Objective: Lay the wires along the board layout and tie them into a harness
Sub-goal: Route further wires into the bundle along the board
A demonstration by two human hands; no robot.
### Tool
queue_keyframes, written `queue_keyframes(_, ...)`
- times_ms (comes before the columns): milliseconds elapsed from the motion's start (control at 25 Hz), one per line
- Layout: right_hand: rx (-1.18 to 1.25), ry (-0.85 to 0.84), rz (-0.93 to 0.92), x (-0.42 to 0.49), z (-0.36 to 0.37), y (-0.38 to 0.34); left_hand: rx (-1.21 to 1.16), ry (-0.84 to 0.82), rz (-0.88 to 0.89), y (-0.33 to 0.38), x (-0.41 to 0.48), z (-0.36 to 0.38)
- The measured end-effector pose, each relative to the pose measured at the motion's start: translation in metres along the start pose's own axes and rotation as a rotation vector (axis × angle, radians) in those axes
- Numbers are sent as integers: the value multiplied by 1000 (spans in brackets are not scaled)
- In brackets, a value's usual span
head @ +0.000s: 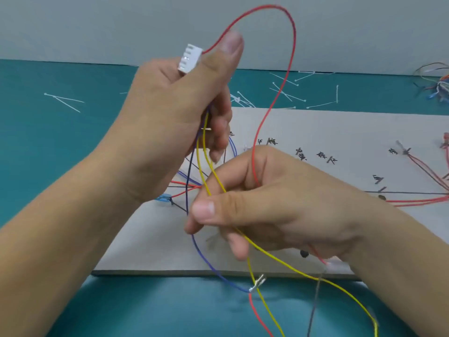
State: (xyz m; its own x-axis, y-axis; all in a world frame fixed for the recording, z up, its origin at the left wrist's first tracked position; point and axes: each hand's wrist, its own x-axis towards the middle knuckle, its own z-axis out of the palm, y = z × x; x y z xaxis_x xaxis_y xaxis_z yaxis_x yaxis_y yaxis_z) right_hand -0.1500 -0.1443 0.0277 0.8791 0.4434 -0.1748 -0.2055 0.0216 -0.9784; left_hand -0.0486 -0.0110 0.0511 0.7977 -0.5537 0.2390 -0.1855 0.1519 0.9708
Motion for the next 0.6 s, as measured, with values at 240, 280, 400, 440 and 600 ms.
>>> queue_keyframes(240, 215, 168, -166, -1, -13, -5, -40, -158, -158, -1, 0, -4)
queue_keyframes(280, 200, 210, -175, -2, -16, -5, -16, -219, -135, -3, -2, -2)
queue_keyframes(400, 114, 270, -196, -4, -21, -6, 38, -226, -32, -6, -4, 0)
queue_keyframes(440, 90, 274, -186, -4, -22, -7, 41, -188, -25, -5, -3, -3)
queue_keyframes(600, 109, 305, -89, -10, -36, -17, 12, -20, -141, 4, 5, -19)
